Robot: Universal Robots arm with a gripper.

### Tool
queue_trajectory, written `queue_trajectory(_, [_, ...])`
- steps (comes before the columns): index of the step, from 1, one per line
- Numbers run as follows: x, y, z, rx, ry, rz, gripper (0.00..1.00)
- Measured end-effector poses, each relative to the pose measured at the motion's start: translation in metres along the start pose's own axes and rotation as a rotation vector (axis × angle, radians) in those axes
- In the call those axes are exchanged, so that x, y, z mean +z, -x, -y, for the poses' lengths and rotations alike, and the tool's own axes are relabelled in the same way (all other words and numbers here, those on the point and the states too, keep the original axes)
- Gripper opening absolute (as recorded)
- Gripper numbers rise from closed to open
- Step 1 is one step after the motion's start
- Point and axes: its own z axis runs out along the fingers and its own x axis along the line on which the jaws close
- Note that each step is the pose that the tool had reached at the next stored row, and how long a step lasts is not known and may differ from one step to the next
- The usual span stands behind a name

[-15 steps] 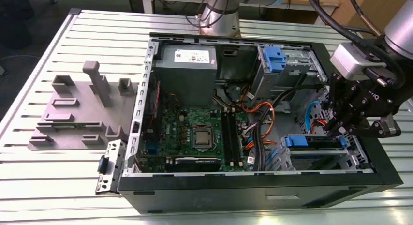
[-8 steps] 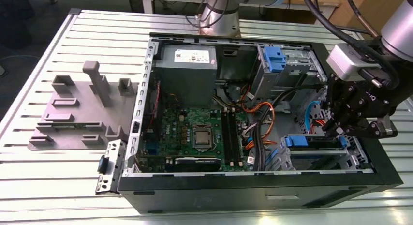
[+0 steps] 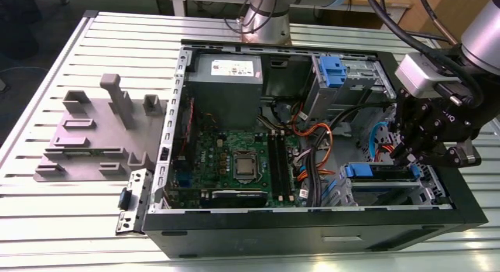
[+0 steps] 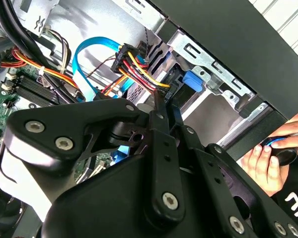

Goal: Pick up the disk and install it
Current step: 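Insert the first disk wire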

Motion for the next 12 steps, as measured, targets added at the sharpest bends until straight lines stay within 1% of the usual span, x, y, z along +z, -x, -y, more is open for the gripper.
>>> queue_trajectory(5, [0.0002, 0.0, -0.0001, 0.003, 0.0, 0.0006, 0.18])
queue_trajectory(12, [0.0008, 0.0002, -0.0011, 0.039, 0.0019, 0.0018, 0.18])
